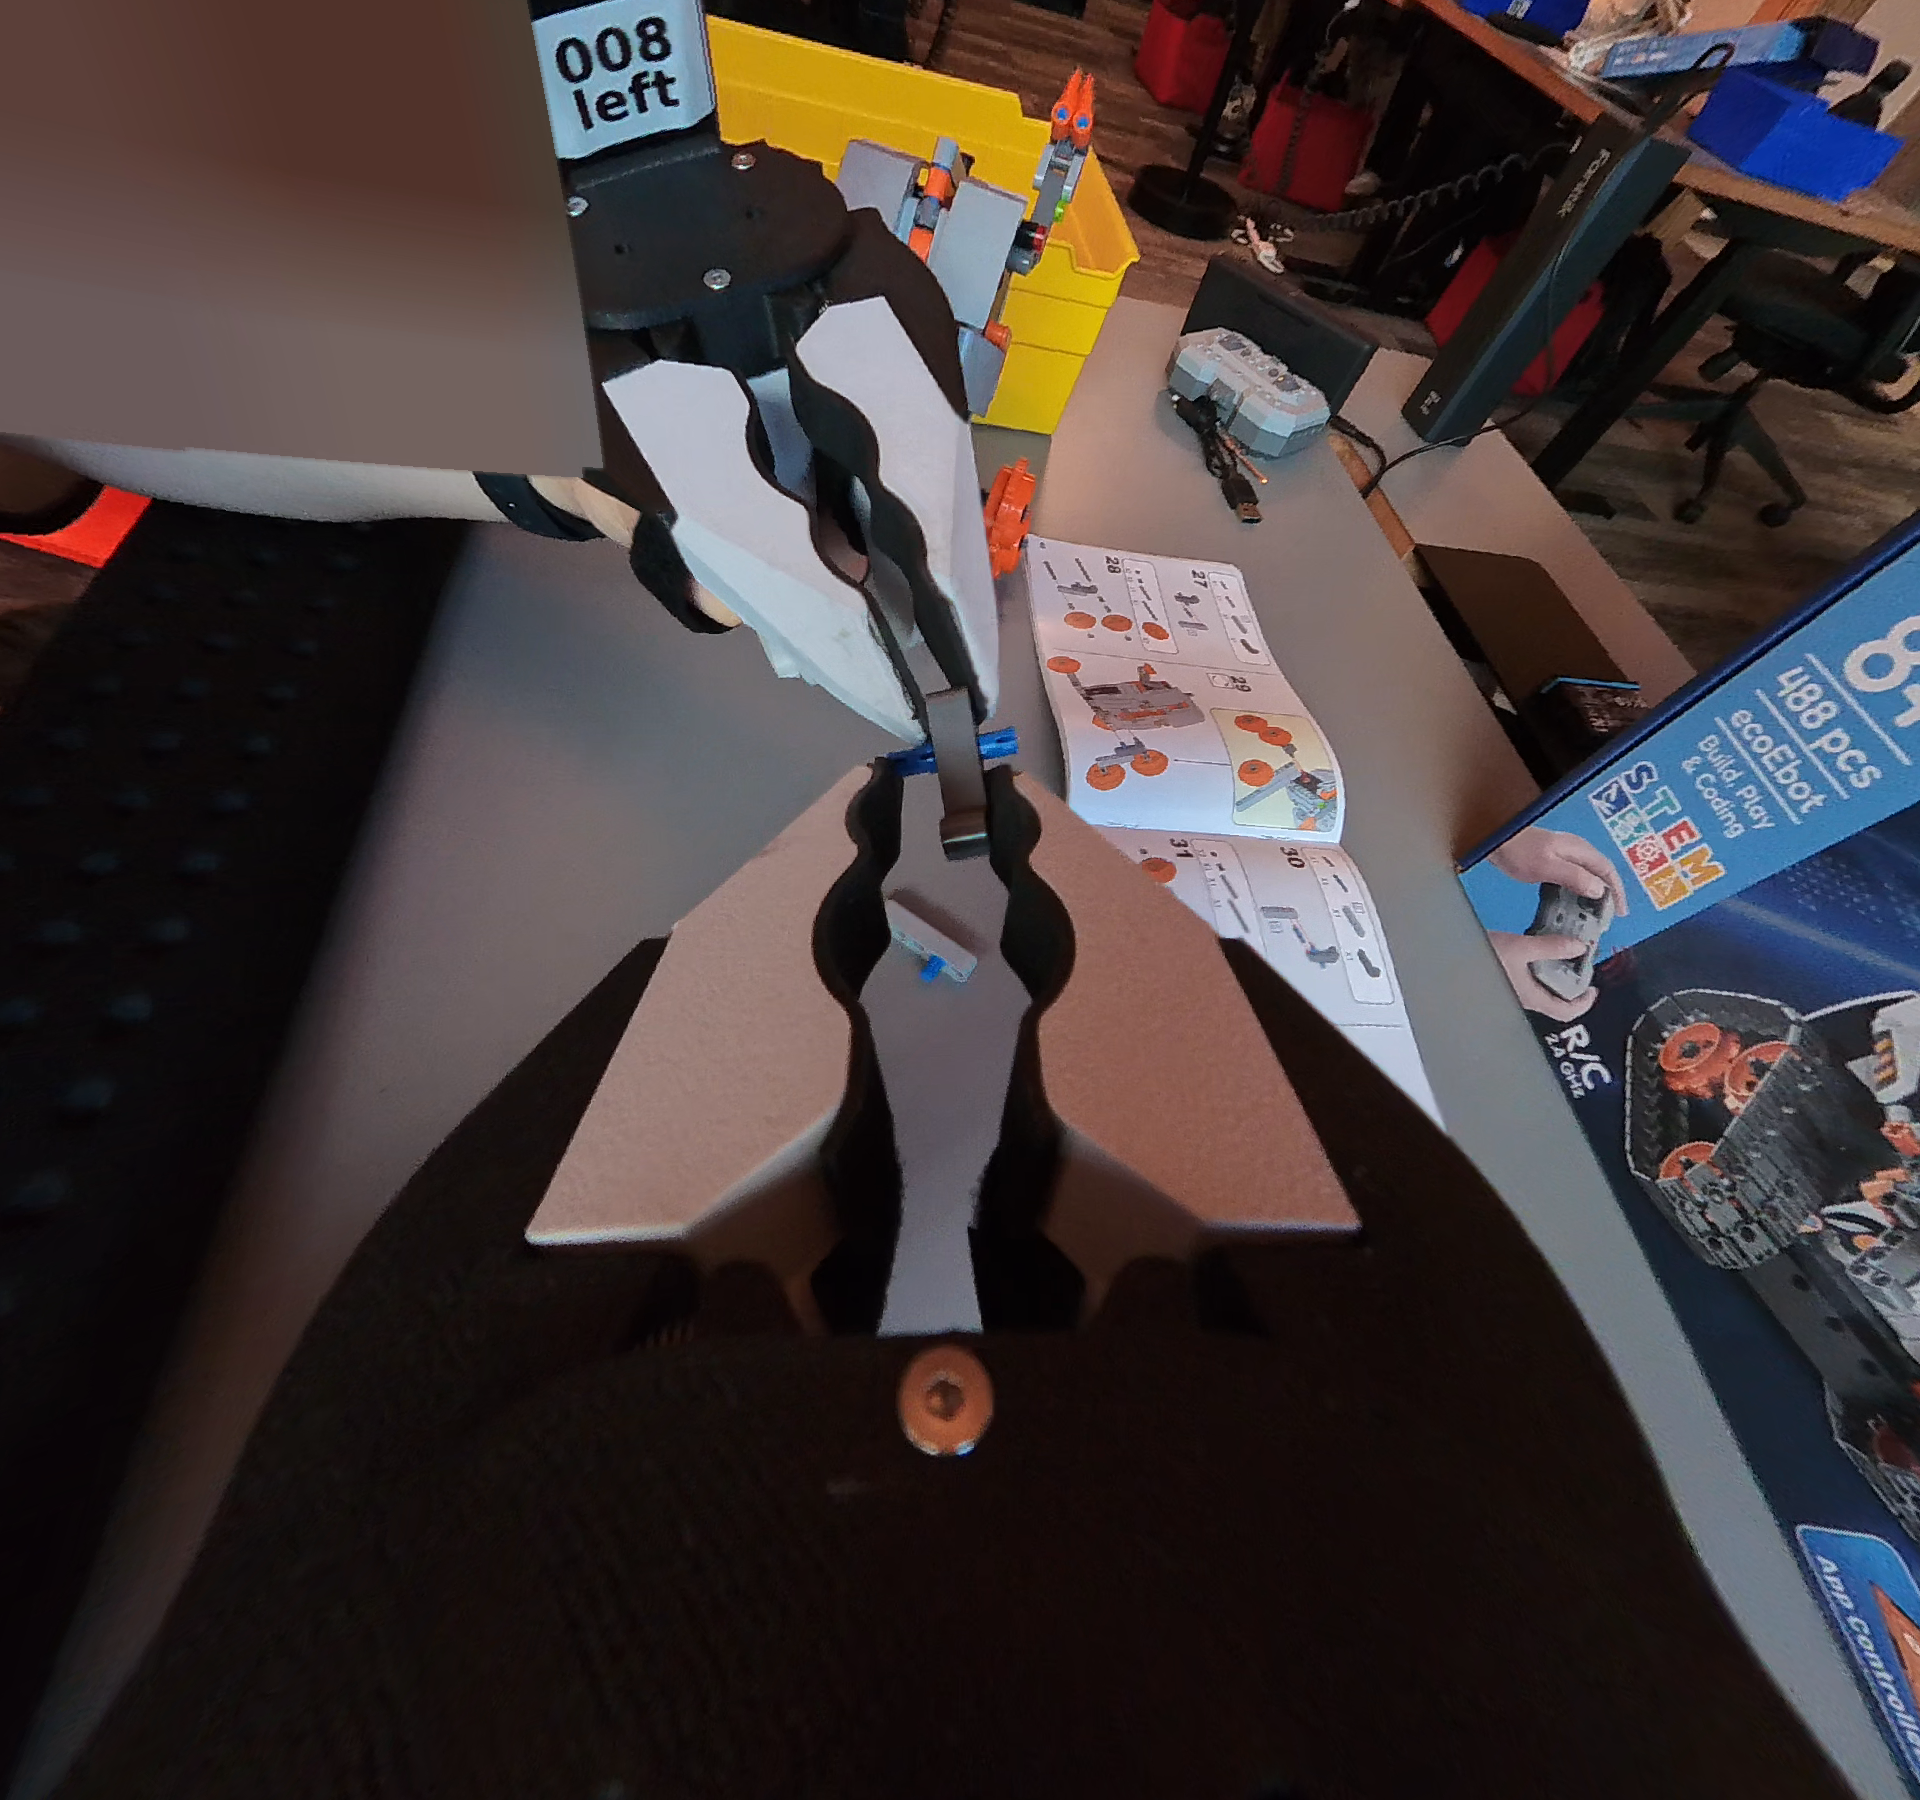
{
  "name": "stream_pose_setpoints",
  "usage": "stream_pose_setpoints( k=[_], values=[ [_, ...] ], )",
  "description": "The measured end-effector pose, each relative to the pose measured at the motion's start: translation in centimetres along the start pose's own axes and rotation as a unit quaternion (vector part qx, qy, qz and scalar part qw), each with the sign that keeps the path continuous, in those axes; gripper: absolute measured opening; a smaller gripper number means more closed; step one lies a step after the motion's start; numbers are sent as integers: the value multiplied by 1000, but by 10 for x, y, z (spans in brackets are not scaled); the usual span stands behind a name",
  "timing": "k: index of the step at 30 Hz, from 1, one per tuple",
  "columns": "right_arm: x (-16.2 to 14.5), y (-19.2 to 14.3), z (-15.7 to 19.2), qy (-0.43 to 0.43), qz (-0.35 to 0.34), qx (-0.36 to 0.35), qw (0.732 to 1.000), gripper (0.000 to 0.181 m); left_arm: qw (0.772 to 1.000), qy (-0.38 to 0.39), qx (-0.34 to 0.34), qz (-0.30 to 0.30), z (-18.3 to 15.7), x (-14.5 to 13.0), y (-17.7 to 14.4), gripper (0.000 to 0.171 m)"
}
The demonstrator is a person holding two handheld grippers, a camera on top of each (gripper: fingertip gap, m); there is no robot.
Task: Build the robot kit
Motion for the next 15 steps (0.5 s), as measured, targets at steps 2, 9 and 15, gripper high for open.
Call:
stream_pose_setpoints(
  k=[2,9,15],
  values=[
    [0,0,0,2,1,1,1000,15,1000,-1,0,2,0,0,0,7],
    [-2,0,-1,6,0,4,1000,15,1000,8,6,9,-1,-1,2,6],
    [-5,1,-2,25,9,17,1000,16,999,49,8,13,-3,-2,2,7]
  ],
)
Point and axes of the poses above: each gripper's, where its closed fingertips meet, y out along the fingers, x out of its top, z = x × y across the jaws, the point moved 6 cm from there along -y, back along the fingers, and after that the axes turned 6 degrees about y, right-handed, at the moved point
